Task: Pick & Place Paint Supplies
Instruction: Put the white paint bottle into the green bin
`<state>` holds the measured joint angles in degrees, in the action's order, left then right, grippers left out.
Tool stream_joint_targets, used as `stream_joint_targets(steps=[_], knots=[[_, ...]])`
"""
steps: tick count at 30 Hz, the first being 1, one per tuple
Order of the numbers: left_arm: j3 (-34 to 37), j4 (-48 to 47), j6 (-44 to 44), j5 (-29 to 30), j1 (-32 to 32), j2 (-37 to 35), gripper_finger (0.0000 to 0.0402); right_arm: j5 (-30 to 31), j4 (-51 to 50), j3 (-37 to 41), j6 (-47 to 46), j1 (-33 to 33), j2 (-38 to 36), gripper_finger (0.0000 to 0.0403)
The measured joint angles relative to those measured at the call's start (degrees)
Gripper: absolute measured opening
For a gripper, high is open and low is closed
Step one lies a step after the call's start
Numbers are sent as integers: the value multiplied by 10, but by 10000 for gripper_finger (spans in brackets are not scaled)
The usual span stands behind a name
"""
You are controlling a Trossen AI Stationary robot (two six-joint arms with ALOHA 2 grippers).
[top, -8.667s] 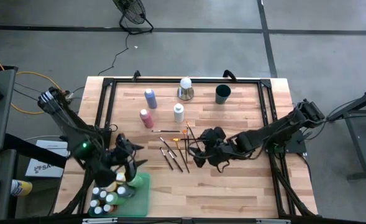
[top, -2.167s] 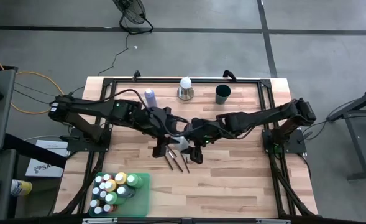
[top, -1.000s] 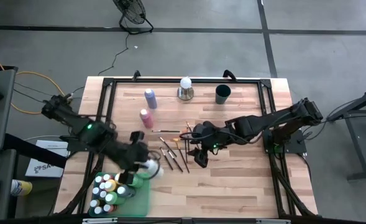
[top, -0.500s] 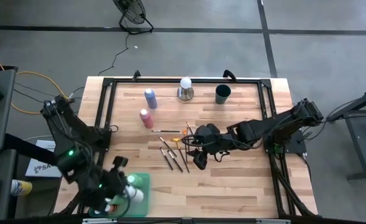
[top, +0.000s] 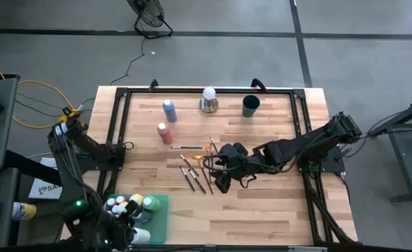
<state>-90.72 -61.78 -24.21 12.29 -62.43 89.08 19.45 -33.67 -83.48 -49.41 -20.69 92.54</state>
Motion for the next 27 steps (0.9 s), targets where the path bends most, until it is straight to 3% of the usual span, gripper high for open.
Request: stream_joint_targets(steps=[27], knots=[[0, -29, 49, -54, -3, 74, 117, -1, 16, 0, -16, -26, 18, 239]])
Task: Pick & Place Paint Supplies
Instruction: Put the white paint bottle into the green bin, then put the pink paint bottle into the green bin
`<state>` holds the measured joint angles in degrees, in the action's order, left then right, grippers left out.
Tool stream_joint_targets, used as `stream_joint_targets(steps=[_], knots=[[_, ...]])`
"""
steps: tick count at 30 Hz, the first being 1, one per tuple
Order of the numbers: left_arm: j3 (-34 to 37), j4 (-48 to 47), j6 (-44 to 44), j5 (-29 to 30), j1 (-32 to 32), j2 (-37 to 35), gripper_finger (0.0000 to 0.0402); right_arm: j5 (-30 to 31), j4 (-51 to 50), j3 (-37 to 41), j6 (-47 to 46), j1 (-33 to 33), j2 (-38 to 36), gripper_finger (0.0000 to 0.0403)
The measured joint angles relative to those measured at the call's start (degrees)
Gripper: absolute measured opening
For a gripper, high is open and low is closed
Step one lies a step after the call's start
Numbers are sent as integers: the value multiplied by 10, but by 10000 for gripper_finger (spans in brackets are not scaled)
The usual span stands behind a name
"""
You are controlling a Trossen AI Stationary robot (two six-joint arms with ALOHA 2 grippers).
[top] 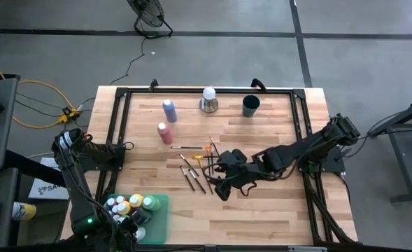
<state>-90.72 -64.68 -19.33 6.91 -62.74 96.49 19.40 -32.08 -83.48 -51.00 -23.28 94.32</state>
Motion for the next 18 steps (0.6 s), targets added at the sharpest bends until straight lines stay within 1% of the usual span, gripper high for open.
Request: stream_joint_targets(steps=[5, 6, 10, 12, 15, 18], knots=[[0, 0, -6, 0, 0, 0, 117, 0, 0, 0, 0, 0, 0, 239], [0, 0, -6, 0, 0, 0, 123, 0, 0, 0, 0, 0, 0, 239], [0, 1, -9, 10, 0, 0, 190, 0, 0, 0, 0, 0, 0, 239], [0, 1, -18, 14, 0, 0, 214, 0, 0, 0, 0, 0, 0, 239], [0, 2, -22, 15, 0, 0, 227, 0, 0, 0, 0, 0, 0, 239], [0, 5, -25, 14, 0, 0, 225, 0, 0, 0, 0, 0, 0, 239]])
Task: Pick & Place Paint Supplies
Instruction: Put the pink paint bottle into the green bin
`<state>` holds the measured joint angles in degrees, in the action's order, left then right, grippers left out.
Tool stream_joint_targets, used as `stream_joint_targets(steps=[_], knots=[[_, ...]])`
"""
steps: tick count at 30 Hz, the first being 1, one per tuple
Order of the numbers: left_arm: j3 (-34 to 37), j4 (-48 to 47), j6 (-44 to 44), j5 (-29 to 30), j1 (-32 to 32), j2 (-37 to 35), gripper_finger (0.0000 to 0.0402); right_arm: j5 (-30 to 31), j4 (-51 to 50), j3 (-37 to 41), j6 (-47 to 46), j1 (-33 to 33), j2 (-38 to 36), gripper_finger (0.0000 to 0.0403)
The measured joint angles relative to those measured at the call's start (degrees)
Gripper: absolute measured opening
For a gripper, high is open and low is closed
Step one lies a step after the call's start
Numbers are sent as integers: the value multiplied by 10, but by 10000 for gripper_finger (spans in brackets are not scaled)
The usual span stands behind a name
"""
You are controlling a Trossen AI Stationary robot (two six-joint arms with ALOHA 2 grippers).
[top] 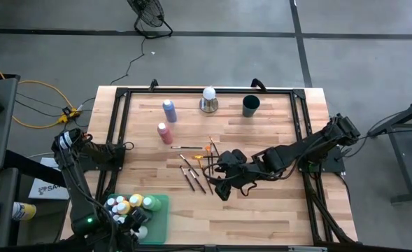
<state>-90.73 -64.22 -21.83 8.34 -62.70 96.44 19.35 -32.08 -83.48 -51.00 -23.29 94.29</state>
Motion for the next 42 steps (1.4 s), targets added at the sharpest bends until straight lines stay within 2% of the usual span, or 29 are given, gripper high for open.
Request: stream_joint_targets(steps=[4, 9, 12, 16, 18, 20, 23, 35, 42], knots=[[-29, -9, -10, 3, 1, 0, 210, -16, 0, 0, 0, 0, 0, 239], [-99, -60, -10, 66, 21, 0, 185, -8, -23, 0, 5, -8, -26, 239], [-152, -115, -21, 136, 33, -3, 171, 41, -44, 0, 27, -23, -46, 239], [-211, -171, -39, 231, 57, -5, 157, 158, -84, 0, 43, -56, -68, 239], [-234, -192, -42, 262, 76, -10, 152, 202, -93, 7, 40, -73, -80, 239], [-244, -206, -42, 272, 101, -20, 147, 208, -92, 26, 21, -77, -93, 239], [-243, -215, -41, 271, 141, -40, 140, 200, -67, 83, -9, -81, -122, 239], [-239, -230, -34, 271, 279, -122, 138, 193, 309, 435, -18, -55, -312, 239], [-239, -230, -7, 271, 371, -133, 138, 142, 432, 581, 9, -7, -431, 239]])
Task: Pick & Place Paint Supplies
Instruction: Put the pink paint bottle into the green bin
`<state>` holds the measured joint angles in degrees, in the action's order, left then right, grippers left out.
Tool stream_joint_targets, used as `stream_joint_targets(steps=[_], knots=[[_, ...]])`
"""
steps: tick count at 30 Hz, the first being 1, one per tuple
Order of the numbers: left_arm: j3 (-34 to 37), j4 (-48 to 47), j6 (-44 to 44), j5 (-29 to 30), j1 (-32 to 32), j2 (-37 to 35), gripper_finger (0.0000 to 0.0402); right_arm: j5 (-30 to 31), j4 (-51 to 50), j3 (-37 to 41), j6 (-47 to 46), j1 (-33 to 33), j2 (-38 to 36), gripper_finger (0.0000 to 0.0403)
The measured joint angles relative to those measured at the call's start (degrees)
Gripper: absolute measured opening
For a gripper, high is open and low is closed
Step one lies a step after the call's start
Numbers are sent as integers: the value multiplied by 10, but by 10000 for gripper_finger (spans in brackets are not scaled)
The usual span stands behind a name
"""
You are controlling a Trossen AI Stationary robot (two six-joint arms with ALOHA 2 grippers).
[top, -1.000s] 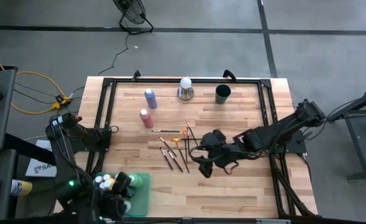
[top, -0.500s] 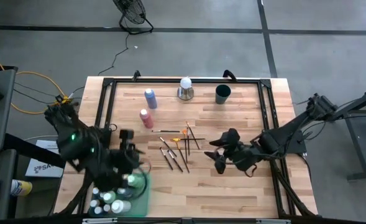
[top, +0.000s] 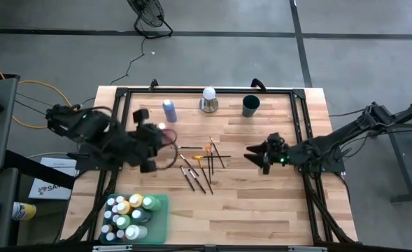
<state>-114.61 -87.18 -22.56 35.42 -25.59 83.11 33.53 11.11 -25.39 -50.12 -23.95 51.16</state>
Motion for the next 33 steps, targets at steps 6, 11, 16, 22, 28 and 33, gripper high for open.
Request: stream_joint_targets(steps=[6, 11, 16, 22, 28, 33], knots=[[0, 13, 24, -10, 94, 0, 138, -95, 3, 65, 38, 81, -107, 239], [0, 48, 58, -40, 170, 0, 138, -185, -26, 99, 78, 168, -190, 239], [0, 52, 62, -76, 241, 7, 138, -259, -105, 114, 93, 241, -248, 239], [1, 41, 38, -105, 292, 21, 138, -289, -178, 114, 152, 268, -258, 239], [1, 33, -3, -106, 297, 29, 138, -312, -125, 137, 166, 267, -257, 239], [1, 33, -23, -104, 297, 30, 138, -328, -11, 192, 143, 267, -265, 239]])
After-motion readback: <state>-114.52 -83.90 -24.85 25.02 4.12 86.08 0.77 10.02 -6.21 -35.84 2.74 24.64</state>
